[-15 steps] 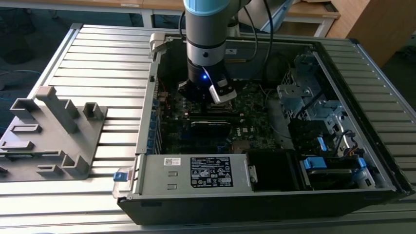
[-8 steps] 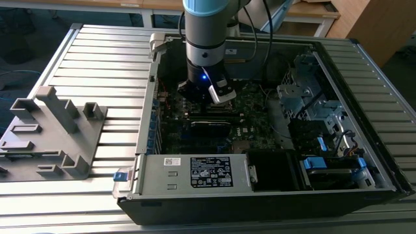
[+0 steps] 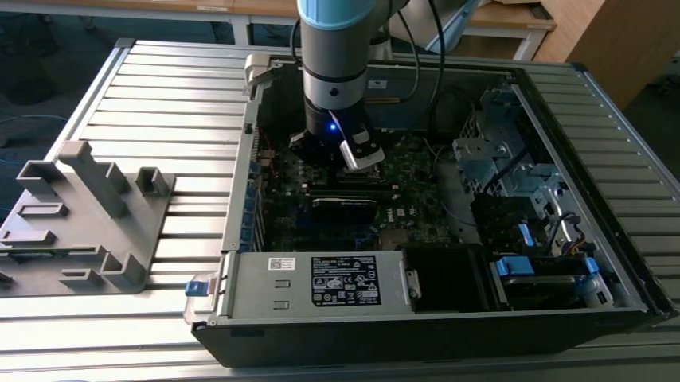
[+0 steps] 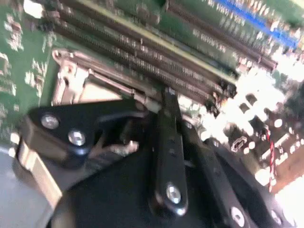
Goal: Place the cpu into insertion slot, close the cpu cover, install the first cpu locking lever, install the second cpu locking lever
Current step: 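Install the second cpu locking lever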
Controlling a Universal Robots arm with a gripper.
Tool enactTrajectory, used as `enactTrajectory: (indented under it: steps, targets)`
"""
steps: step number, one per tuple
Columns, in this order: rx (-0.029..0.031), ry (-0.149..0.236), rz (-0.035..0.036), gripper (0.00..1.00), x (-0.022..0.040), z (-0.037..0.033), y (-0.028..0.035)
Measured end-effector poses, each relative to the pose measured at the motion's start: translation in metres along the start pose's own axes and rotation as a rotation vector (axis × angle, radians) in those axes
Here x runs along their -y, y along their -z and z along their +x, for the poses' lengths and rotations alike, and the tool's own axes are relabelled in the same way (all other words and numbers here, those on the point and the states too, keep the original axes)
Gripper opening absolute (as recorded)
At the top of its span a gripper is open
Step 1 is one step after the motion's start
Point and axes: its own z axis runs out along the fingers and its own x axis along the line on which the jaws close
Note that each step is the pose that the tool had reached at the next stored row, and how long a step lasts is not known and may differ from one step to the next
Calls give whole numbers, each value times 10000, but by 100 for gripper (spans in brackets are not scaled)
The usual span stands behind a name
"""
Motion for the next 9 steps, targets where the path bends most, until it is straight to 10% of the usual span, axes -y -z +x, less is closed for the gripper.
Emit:
enactTrajectory:
  steps: [9]
  targets:
    - [5,2,29,11,18,2,1]
